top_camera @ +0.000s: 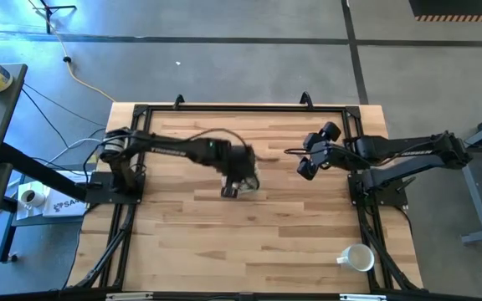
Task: Pick and place Stevia / Truvia into bins
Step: Put the stevia packet into the transparent container, then return to Home Position
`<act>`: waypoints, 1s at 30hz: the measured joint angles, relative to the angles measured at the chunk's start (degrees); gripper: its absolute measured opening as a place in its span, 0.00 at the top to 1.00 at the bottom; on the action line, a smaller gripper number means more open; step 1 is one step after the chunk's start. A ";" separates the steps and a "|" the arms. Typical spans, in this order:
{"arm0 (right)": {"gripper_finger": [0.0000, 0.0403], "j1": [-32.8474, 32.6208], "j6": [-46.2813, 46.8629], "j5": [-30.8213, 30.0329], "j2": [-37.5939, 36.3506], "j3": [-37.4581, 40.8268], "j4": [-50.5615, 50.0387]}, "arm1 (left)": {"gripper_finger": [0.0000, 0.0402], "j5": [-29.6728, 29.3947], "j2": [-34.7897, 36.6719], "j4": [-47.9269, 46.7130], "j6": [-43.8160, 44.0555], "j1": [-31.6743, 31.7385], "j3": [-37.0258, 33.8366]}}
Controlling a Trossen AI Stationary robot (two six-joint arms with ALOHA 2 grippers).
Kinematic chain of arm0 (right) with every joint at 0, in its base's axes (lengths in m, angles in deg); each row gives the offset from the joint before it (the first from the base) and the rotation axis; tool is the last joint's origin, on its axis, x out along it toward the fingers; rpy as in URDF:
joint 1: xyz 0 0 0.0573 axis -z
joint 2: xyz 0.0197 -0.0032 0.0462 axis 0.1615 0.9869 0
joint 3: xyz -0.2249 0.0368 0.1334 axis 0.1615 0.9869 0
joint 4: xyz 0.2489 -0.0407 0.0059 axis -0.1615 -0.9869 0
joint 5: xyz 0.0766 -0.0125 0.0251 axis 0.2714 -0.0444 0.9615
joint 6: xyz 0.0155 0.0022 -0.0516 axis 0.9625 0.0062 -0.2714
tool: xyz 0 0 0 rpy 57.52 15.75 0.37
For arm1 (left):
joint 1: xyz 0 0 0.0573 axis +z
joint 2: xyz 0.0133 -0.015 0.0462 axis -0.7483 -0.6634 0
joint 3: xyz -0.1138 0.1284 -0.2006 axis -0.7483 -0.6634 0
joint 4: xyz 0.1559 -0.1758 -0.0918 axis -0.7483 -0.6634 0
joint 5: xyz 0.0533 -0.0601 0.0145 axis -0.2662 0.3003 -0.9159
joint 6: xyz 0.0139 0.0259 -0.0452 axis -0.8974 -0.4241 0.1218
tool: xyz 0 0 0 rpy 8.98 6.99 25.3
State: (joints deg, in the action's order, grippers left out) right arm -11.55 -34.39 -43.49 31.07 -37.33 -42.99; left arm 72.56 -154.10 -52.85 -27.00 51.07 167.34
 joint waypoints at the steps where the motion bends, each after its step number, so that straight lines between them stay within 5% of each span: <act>1: 0.22 0.00 0.02 -0.14 0.00 -0.06 -0.27 | 0.92 0.64 -0.30 0.96 0.03 1.41 0.06; 6: 0.22 0.00 1.95 -0.07 0.02 -0.04 -1.99 | 0.91 5.35 -1.44 1.39 4.58 6.31 0.06; 12: 0.22 0.02 3.24 -0.42 0.04 -0.04 -2.62 | 0.74 9.62 -1.52 0.42 10.08 5.48 0.06; 21: 0.22 0.02 3.25 0.25 0.04 -0.04 -2.62 | 0.47 3.04 0.99 -6.88 14.71 2.73 0.01; 30: 0.22 -2.26 4.05 4.56 0.75 -0.04 -1.84 | 0.54 0.16 10.10 -14.44 25.89 -2.41 0.06</act>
State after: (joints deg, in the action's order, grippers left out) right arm -13.82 -30.34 -38.93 31.82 -37.38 -44.84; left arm 72.72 -144.00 -67.30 -1.11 48.65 167.40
